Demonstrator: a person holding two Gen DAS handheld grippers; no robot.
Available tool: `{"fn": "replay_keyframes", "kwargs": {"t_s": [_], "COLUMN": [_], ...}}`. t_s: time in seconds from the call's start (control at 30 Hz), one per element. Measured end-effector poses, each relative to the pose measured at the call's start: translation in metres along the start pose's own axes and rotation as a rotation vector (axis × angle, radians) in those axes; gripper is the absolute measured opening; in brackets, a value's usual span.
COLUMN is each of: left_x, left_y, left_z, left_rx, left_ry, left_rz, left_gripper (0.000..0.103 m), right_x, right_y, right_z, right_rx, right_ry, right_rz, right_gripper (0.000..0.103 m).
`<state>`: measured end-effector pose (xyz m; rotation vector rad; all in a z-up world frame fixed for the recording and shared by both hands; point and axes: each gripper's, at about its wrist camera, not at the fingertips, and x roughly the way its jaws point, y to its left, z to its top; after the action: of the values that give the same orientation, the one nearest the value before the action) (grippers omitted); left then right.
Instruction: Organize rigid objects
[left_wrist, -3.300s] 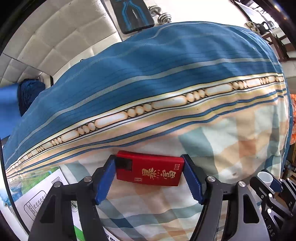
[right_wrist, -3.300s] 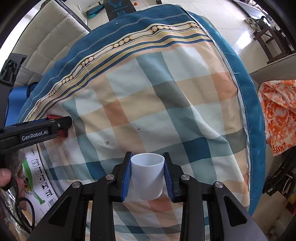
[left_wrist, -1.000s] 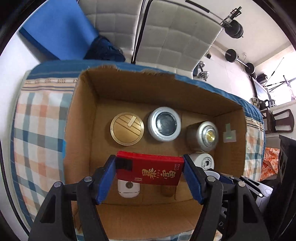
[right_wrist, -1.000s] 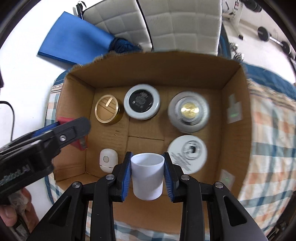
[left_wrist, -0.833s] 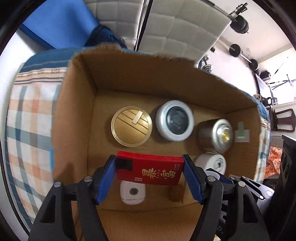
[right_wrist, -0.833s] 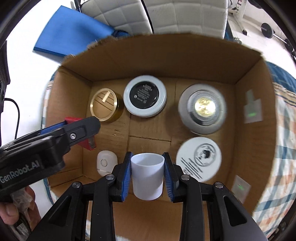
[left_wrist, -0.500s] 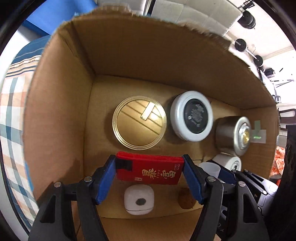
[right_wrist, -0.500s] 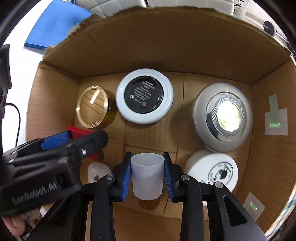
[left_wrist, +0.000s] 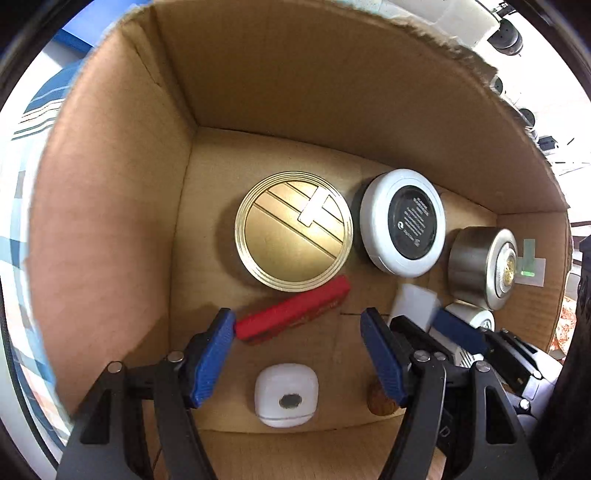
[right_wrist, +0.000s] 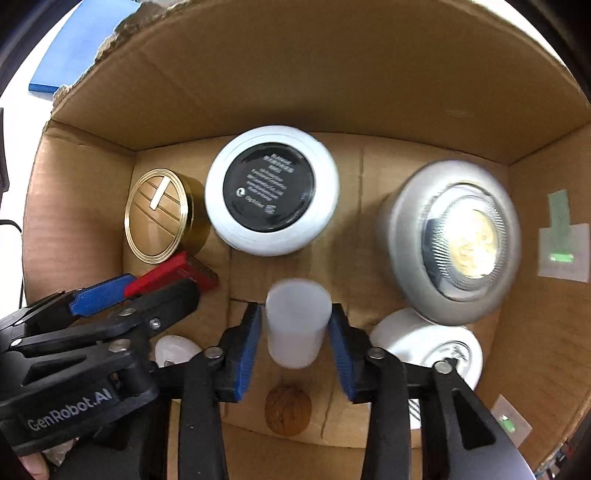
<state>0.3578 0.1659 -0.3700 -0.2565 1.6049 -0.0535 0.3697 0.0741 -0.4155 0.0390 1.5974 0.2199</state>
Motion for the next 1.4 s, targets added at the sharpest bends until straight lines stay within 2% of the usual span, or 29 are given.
{"fn": "replay_keyframes", "kwargs": {"t_s": [0.23, 0.33, 0.47, 0.53, 0.57, 0.63, 0.7, 0.77, 0.83, 1.13, 1.3, 1.4], "left_x": [-0.033, -0.046, -0.065, -0.072, -0.074, -0.082, -0.089, -0.093, -0.098, -0.144, -0.186, -0.204], "left_y": [-0.013, -0.016, -0.017, -0.016, -0.014, -0.015, -0.014, -0.018, -0.02, -0.037, -0.05, -0.057], "left_z": [-0.018, -0.029, -0.041, -0.05, -0.053, -0.063, -0.066, -0.071, -0.078, -0.116, -0.144, -0.159], "left_rx": [0.017, 0.03, 0.045, 0.046, 0.045, 0.041, 0.039, 0.04, 0.045, 0.053, 0.066, 0.067], "left_ry": [-0.066, -0.096, -0.126, -0.138, -0.142, -0.163, -0.181, -0.193, -0.2, -0.296, -0.379, -0.402], "left_rz": [0.029, 0.053, 0.079, 0.081, 0.086, 0.079, 0.081, 0.094, 0.103, 0.117, 0.12, 0.125], "left_gripper": [0.068, 0.068, 0.068, 0.069, 0.071, 0.085, 0.092, 0.094, 0.102, 0.102, 0.102, 0.102], "right_x": [-0.025, -0.038, -0.055, -0.061, -0.067, -0.071, -0.076, -0.087, -0.091, -0.139, -0.182, -0.208], "right_y": [-0.005, -0.006, -0.01, -0.013, -0.016, -0.02, -0.024, -0.026, -0.026, -0.034, -0.037, -0.038], "right_z": [-0.013, -0.022, -0.035, -0.041, -0.046, -0.053, -0.06, -0.071, -0.076, -0.113, -0.141, -0.158], "right_rx": [-0.012, -0.012, -0.011, -0.002, 0.0, 0.006, 0.01, 0.012, 0.015, 0.013, 0.018, 0.021], "right_ry": [-0.024, -0.052, -0.08, -0.089, -0.093, -0.095, -0.097, -0.101, -0.109, -0.157, -0.219, -0.251], "right_rz": [-0.052, -0.088, -0.121, -0.133, -0.129, -0.135, -0.133, -0.137, -0.145, -0.161, -0.172, -0.182], "right_gripper": [0.049, 0.064, 0.07, 0.083, 0.086, 0.096, 0.098, 0.102, 0.103, 0.103, 0.103, 0.103]}}
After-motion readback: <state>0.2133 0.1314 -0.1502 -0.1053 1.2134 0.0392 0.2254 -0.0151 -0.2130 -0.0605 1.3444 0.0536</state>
